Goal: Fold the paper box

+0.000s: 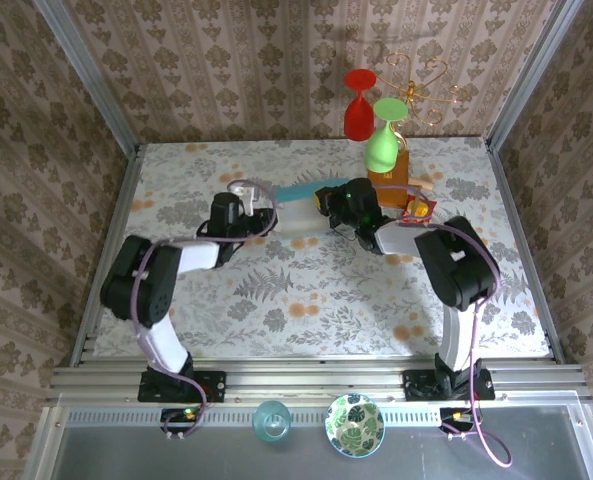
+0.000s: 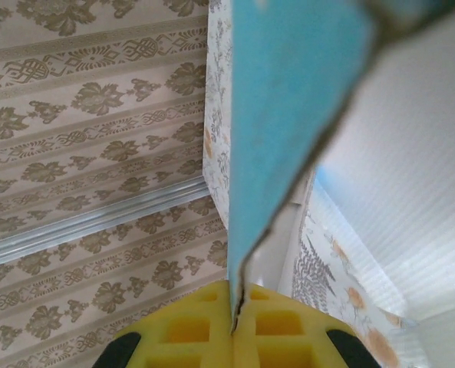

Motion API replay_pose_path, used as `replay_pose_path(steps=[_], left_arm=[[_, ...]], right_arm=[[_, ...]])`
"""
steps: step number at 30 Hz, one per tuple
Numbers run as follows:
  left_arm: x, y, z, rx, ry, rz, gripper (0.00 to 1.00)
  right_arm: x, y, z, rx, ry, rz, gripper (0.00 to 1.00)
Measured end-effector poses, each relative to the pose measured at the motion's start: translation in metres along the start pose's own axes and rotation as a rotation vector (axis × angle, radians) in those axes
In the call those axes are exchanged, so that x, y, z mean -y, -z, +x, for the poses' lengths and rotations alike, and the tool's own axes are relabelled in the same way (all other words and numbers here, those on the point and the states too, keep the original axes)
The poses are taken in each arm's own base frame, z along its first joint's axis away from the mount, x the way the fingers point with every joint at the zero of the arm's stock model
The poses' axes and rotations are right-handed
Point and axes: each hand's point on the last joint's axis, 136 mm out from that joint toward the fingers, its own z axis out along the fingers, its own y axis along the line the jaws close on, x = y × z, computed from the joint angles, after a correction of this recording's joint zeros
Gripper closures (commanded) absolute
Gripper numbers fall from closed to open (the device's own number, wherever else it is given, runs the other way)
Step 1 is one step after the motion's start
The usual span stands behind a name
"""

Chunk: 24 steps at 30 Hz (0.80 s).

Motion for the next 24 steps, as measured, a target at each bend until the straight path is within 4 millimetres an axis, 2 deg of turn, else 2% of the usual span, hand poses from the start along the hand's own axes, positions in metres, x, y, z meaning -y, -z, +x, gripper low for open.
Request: replay_pose_path(steps=[7, 9, 11, 14, 18, 22, 24], left_arm=[[0.088, 0.097, -0.023, 0.114, 0.001, 0.184, 0.56], [0.099, 0.118, -0.033, 0.143, -0.008, 0.21, 0.55], [0.103, 0.131, -0.036, 0.146, -0.012, 0.22, 0.56], [0.093, 0.127, -0.023, 0.084, 0.004, 0.203, 0.6], [0.063, 0.103, 0.001, -0.015, 0.052, 0.145, 0.67], [0.047, 0.077, 0.033, -0.122, 0.086, 0.123, 0.66], [0.045, 0.067, 0.04, -0.149, 0.084, 0.125, 0.65]], right_arm=[[-0.021, 0.065, 0.018, 0.039, -0.011, 0.133, 1.0], [-0.02, 0.084, 0.022, 0.047, -0.021, 0.184, 1.0], [-0.013, 0.102, 0.025, 0.053, -0.031, 0.244, 1.0], [0.001, 0.11, 0.023, 0.062, -0.045, 0.311, 1.0], [0.019, 0.098, 0.007, 0.088, -0.068, 0.342, 1.0], [0.018, 0.09, -0.016, 0.124, -0.075, 0.291, 1.0], [0.018, 0.09, -0.026, 0.139, -0.082, 0.283, 1.0]])
